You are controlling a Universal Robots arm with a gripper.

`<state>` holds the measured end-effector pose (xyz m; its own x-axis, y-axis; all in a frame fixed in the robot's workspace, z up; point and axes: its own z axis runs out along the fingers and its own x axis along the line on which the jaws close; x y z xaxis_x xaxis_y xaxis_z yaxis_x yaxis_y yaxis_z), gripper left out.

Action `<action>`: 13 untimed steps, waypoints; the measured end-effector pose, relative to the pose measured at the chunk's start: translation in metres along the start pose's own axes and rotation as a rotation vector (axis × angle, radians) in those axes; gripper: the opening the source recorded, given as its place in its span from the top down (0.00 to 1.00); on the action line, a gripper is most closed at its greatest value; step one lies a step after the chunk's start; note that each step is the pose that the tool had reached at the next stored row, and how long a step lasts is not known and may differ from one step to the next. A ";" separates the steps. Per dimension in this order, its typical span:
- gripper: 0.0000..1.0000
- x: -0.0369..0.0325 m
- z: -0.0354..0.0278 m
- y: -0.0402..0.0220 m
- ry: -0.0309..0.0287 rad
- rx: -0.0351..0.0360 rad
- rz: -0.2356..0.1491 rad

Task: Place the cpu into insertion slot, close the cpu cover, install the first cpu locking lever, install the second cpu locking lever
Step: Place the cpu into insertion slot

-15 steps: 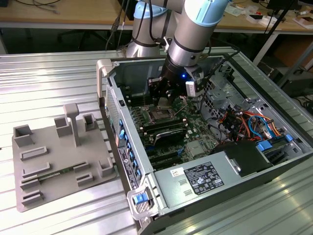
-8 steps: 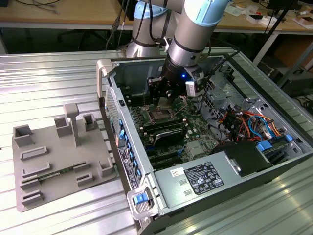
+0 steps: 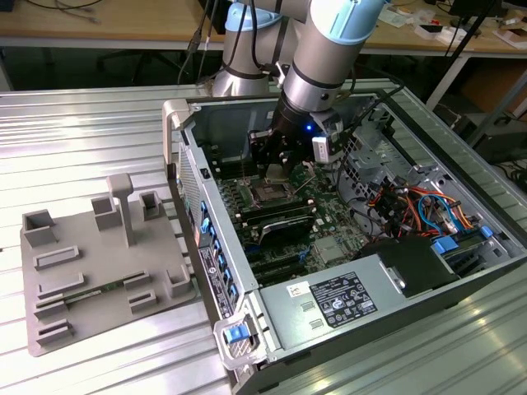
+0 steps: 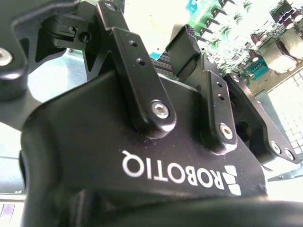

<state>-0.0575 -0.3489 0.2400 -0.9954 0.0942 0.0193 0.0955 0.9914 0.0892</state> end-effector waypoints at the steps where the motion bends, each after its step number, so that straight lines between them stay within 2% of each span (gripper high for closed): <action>1: 0.45 0.0000 0.0000 0.0000 0.0000 0.0000 0.001; 13: 0.45 0.0000 0.0002 0.0000 -0.0008 -0.0002 0.009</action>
<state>-0.0575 -0.3489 0.2398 -0.9945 0.1027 0.0193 0.1041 0.9906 0.0892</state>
